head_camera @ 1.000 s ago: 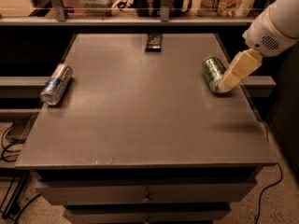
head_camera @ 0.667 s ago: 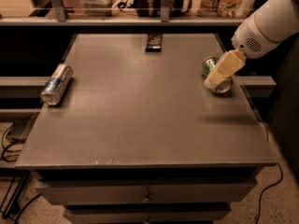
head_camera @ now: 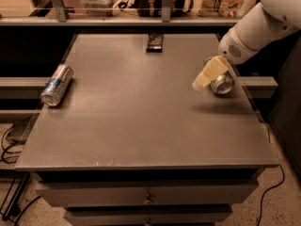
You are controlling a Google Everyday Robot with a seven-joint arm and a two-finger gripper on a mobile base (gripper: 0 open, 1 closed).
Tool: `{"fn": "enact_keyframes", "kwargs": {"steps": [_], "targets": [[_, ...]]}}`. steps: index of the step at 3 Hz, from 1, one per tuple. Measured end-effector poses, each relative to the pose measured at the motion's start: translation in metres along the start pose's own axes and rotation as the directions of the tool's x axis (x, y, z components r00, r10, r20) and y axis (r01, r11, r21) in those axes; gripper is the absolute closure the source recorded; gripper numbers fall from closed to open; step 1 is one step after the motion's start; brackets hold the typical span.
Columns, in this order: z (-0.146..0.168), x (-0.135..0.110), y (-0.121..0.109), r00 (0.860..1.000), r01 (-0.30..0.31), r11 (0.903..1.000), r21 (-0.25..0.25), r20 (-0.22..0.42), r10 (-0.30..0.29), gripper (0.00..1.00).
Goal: Move green can near redbull can
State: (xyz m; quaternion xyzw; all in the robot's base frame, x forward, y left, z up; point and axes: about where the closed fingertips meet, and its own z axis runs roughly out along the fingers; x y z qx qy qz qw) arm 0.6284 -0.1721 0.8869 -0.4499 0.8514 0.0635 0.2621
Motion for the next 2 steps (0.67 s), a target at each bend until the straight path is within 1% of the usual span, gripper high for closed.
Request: {"fn": "enact_keyframes", "kwargs": {"steps": [1,2], "targets": [[0.020,0.009,-0.004,0.998,-0.055,0.9984,-0.007,-0.029,0.055,0.17],[0.034,0.019,-0.006,0.994,-0.102,0.9947,-0.012,-0.050,0.101,0.41]]}}
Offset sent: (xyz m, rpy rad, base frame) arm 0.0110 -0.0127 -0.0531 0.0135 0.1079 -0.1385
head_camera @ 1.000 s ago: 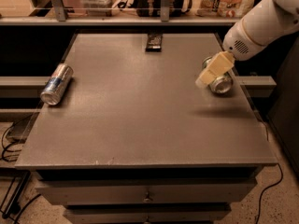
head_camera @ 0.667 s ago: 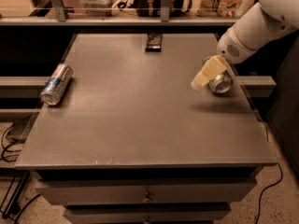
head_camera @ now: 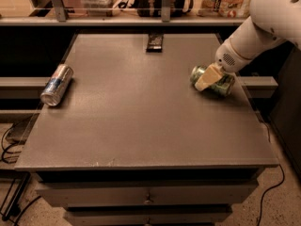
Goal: Move green can near redbull can
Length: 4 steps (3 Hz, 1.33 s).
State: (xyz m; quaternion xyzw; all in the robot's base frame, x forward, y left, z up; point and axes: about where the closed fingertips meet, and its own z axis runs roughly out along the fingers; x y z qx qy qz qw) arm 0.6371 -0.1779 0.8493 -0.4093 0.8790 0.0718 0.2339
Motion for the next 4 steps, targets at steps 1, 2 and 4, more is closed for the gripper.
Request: {"fn": "enact_keyframes", "kwargs": {"steps": [1,2,4], "targets": [[0.007,0.005,0.000,1.000,-0.019,0.9998,-0.002,-0.019,0.018,0.64],[0.004,0.002,0.000,1.000,-0.011,0.9999,0.005,-0.016,0.011,0.87],[-0.067,-0.082,0.004,0.972,0.191,0.9771,0.094,0.124,-0.202,1.00]]}}
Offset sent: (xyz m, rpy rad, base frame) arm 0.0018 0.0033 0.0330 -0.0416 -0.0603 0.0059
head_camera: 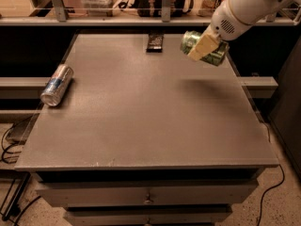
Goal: Move green can near redbull can
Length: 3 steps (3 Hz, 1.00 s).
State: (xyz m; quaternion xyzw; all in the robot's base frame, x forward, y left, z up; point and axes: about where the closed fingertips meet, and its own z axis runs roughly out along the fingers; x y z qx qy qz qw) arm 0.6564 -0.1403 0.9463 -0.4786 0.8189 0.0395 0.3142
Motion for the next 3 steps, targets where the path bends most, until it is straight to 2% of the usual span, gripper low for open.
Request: {"fn": "enact_keyframes", "kwargs": {"steps": [1,2,3], "targets": [[0.000,0.000,0.000,1.000,0.000,1.0000,0.000,0.000,0.000,1.00],[0.021,-0.022,0.031,0.998,0.065,0.9960,-0.061,0.023,-0.064,1.00],[0.053,-0.054,0.074,0.986,0.165,0.9742,-0.154,0.062,-0.157,1.00]]}}
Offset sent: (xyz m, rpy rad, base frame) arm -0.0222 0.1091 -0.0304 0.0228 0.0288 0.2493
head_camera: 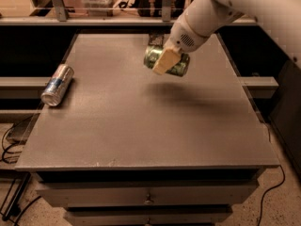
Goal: Move green can near redbull can
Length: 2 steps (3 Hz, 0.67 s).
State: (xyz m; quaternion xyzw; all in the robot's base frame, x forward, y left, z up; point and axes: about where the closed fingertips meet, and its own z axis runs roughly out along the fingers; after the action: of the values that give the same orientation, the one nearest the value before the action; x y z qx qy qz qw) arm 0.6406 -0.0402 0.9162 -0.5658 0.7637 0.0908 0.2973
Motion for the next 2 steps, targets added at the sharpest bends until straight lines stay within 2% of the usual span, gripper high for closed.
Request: {"fn": "enact_keyframes", "kwargs": {"steps": [1,2], "targets": [[0.0323,-0.0452,0.0276,0.995,0.081,0.9941,-0.073,0.066,-0.076,1.00],[0.0324,-0.0453,0.0277,0.995,0.081,0.9940,-0.073,0.066,-0.076,1.00]]}}
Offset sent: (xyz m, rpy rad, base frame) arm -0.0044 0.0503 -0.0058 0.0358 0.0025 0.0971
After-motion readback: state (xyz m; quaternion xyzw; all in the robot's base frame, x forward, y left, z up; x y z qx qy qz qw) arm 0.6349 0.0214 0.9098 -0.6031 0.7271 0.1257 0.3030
